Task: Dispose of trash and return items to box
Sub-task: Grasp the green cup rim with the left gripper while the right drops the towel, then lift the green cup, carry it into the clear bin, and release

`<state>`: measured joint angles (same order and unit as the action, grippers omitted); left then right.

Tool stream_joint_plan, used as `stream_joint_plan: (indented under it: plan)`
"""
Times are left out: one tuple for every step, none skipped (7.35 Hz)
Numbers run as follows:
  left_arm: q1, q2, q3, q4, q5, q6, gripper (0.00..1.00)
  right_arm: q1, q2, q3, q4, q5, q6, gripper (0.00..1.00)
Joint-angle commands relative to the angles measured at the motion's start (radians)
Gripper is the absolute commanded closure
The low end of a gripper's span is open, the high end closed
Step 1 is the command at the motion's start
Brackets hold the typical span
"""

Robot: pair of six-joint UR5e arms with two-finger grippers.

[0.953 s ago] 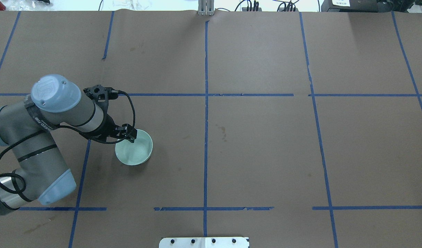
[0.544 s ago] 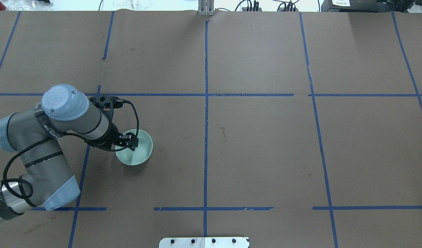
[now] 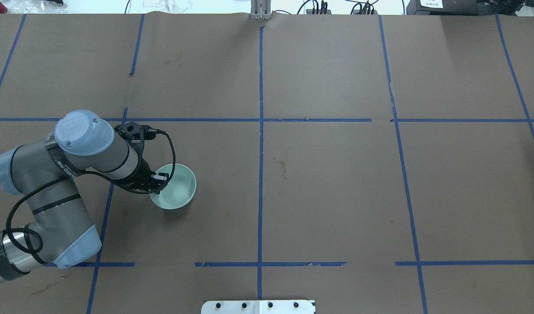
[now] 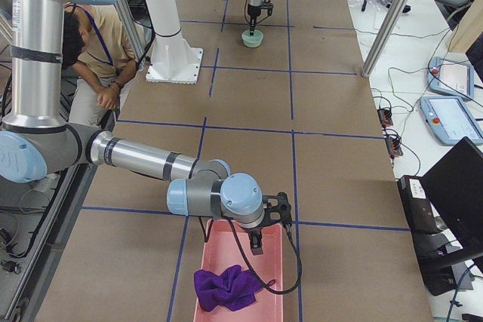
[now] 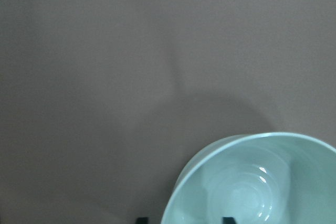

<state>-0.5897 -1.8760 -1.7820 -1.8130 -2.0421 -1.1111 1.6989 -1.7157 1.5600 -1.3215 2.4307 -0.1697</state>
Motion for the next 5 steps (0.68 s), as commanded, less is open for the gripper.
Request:
stream_joint_plan:
  plan:
    - [-0.022, 0.008, -0.072, 0.014, 0.002, 0.007, 1.00, -0.053, -0.002, 0.044, 0.004, 0.028, 0.099, 0.00]
    - [-0.124, 0.011, -0.103, 0.029, -0.009, 0.069, 1.00, -0.095, -0.001, 0.058, 0.007, 0.030, 0.145, 0.00]
    - [-0.268, 0.047, -0.150, 0.079, -0.013, 0.185, 1.00, -0.123, -0.001, 0.086, 0.007, 0.028, 0.204, 0.00]
    - [-0.330, 0.102, -0.192, 0.118, -0.017, 0.280, 1.00, -0.136, -0.002, 0.107, 0.007, 0.030, 0.234, 0.00]
    - [-0.402, 0.182, -0.209, 0.116, -0.027, 0.447, 1.00, -0.154, -0.002, 0.113, 0.007, 0.030, 0.246, 0.00]
